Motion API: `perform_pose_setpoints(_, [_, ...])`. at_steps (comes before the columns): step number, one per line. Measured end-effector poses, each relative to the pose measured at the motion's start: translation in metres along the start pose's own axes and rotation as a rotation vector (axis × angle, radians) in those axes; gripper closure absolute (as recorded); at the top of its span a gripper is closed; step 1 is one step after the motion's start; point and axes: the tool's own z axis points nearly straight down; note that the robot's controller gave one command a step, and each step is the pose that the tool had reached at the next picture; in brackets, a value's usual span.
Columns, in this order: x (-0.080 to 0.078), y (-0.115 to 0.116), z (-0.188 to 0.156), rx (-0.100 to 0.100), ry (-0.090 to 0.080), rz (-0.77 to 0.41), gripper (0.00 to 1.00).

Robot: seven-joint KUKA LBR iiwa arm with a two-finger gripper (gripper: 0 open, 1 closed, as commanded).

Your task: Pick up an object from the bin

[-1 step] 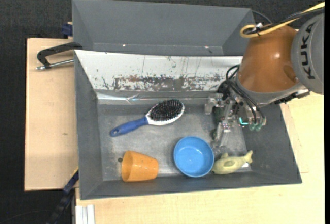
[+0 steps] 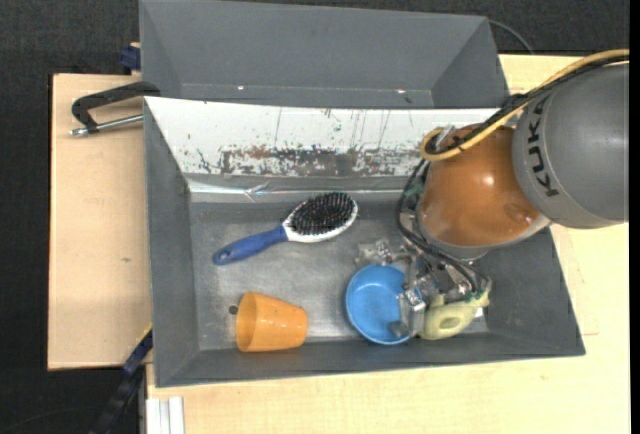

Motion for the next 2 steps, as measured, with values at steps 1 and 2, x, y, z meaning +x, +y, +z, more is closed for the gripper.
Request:
perform_pose_setpoints(1, [-0.002, -0.001, -0.002, 0.004, -0.008, 0.0, 1.0])
perform_pose_setpoints(2, [-0.005, -0.024, -0.132, 0.009, -0.015, -0.049, 1.0])
